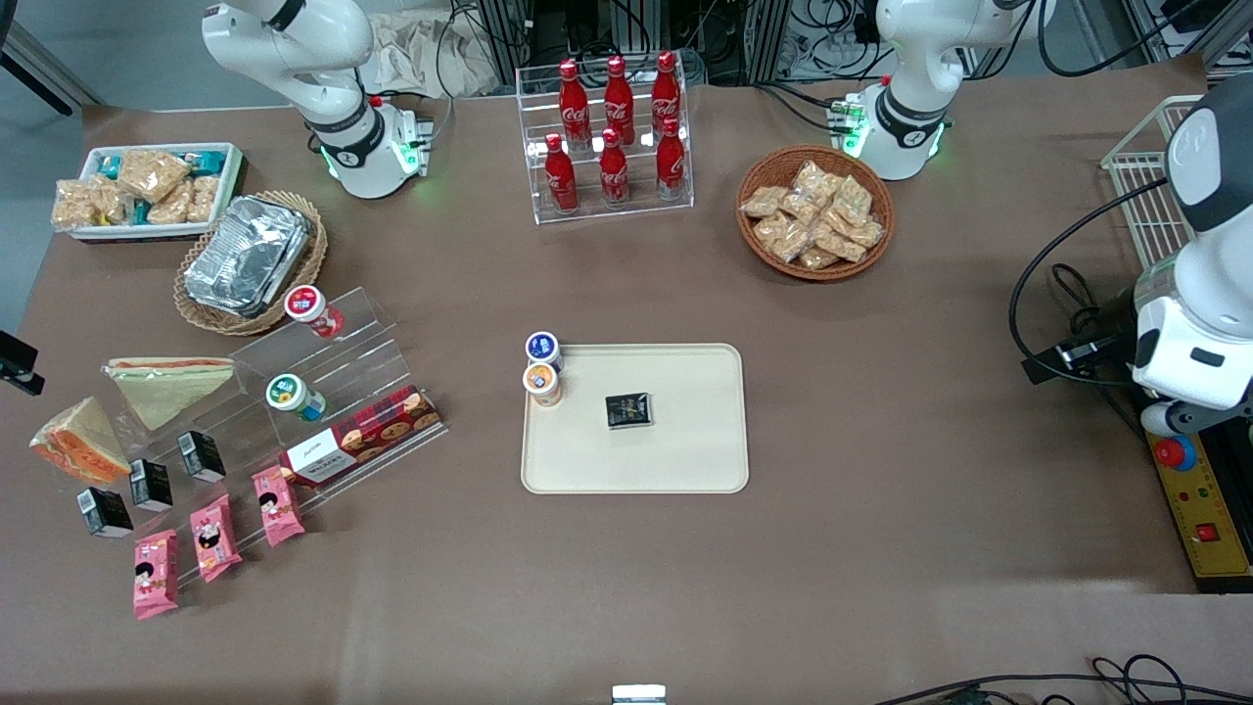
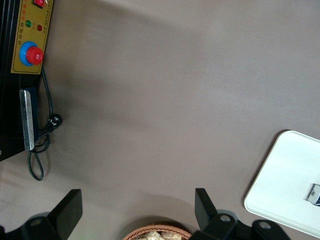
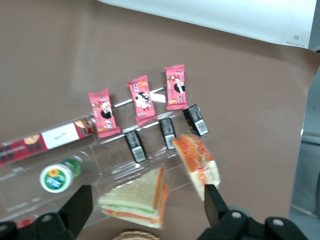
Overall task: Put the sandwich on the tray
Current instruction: 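Move the right gripper over the display rack toward the wrapped sandwiches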
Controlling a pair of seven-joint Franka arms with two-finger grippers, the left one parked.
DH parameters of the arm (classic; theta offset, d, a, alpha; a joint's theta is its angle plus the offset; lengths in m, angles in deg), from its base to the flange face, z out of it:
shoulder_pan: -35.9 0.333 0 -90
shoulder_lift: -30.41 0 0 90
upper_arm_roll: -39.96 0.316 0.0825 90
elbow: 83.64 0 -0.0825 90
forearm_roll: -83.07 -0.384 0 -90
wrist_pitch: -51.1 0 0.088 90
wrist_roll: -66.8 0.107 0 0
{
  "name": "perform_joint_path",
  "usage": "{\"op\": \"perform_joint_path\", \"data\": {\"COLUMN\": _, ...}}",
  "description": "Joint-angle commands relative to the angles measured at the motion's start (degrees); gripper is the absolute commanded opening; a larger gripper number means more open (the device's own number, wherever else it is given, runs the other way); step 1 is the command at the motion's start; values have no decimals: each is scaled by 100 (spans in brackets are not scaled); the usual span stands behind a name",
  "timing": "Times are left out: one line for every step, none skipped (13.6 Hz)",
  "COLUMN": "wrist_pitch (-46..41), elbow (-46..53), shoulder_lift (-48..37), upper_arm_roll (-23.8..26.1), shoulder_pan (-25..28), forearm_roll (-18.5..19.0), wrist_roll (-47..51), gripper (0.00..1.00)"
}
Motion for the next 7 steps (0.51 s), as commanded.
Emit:
{"op": "perform_joint_path", "data": {"wrist_pitch": 9, "elbow": 431, "shoulder_lift": 487, "upper_arm_roll": -56, "shoulder_pan": -124, "forearm_roll": -78, "wrist_roll": -1000, "gripper": 99}}
{"op": "perform_joint_path", "data": {"wrist_pitch": 9, "elbow": 493, "shoulder_lift": 593, "upper_arm_roll": -56, "shoulder_pan": -228, "forearm_roll": -96, "wrist_roll": -1204, "gripper": 99}}
{"op": "perform_joint_path", "data": {"wrist_pitch": 9, "elbow": 503, "shoulder_lift": 663, "upper_arm_roll": -38, "shoulder_pan": -360, "forearm_roll": -113, "wrist_roll": -1354, "gripper": 99}}
{"op": "perform_joint_path", "data": {"wrist_pitch": 9, "elbow": 511, "shoulder_lift": 725, "upper_arm_roll": -38, "shoulder_pan": -405, "forearm_roll": -209, "wrist_roll": -1573, "gripper": 99}}
{"op": "perform_joint_path", "data": {"wrist_pitch": 9, "elbow": 511, "shoulder_lift": 813, "upper_arm_roll": -47, "shoulder_pan": -475, "forearm_roll": -375, "wrist_roll": -1854, "gripper": 99}}
{"op": "perform_joint_path", "data": {"wrist_pitch": 9, "elbow": 511, "shoulder_lift": 900, "upper_arm_roll": -47, "shoulder_pan": -615, "forearm_roll": -542, "wrist_roll": -2083, "gripper": 99}}
{"op": "perform_joint_path", "data": {"wrist_pitch": 18, "elbow": 520, "shoulder_lift": 971, "upper_arm_roll": -47, "shoulder_pan": -695, "forearm_roll": -709, "wrist_roll": -2251, "gripper": 99}}
